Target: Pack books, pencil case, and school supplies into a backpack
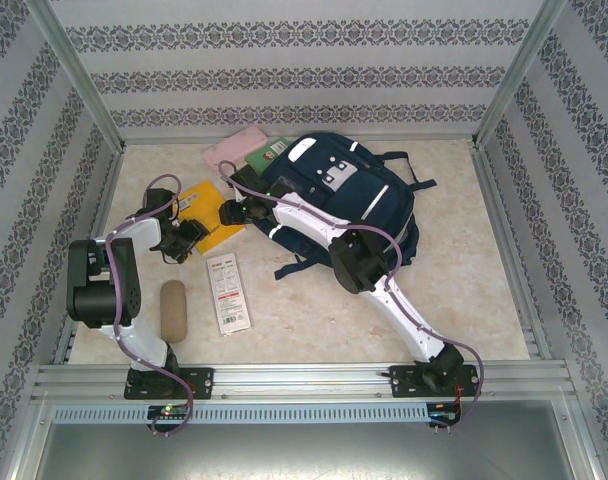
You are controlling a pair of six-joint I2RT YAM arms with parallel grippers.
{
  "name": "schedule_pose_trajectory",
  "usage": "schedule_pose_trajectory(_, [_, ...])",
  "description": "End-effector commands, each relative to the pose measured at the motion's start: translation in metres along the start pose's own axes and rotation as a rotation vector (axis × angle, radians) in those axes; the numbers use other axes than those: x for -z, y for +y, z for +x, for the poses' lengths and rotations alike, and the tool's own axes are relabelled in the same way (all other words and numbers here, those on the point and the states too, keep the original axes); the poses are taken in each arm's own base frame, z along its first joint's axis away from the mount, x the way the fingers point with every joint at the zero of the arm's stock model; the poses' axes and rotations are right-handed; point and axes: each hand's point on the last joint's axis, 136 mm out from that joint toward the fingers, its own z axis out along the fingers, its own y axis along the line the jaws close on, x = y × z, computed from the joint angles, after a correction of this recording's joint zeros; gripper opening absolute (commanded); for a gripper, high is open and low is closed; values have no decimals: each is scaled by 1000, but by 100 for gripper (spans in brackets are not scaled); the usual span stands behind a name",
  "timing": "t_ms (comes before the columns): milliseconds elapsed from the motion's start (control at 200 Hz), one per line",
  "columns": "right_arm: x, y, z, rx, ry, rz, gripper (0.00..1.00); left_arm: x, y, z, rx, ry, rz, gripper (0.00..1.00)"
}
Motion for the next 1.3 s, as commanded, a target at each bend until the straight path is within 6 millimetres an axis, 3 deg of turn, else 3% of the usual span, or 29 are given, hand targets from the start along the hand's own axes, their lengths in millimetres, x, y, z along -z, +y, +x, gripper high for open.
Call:
schedule_pose_trajectory(0, [-17, 28, 44, -11, 151, -129, 46, -12, -11, -5, -3, -4, 76, 62])
schedule_pose_trajectory(190, [-14, 41, 49, -31, 176, -172, 45, -1, -39, -5, -23, -4, 229, 56])
schedule_pose_trajectory(385, [-10, 40, 46, -45, 174, -173, 45, 47, -86, -16, -84, -98, 458, 54])
schedule_pose_trajectory(495, [-5, 44, 42, -48, 167, -186, 45, 68, -100, -19, -128, -131, 514, 54])
schedule_pose_trajectory(844, [10, 47, 28, -59, 131, -194, 46, 44, -83, -23, -66, -89, 454, 47])
schedule_pose_trajectory(899, [12, 48, 27, -62, 128, -195, 47, 46, -85, -25, -62, -93, 459, 41])
schedule_pose_trajectory(1004, [18, 50, 24, -64, 122, -196, 49, 52, -88, -28, -68, -101, 457, 20])
schedule_pose_trajectory(1084, [27, 52, 18, -73, 111, -197, 54, 61, -92, -29, -85, -110, 462, 15])
schedule_pose_trajectory(1219, [62, 59, -4, -87, 63, -210, 59, 87, -105, -28, -129, -131, 493, 0])
schedule_pose_trajectory(1294, [86, 65, -19, -88, 17, -226, 63, 107, -116, -26, -158, -144, 537, 0])
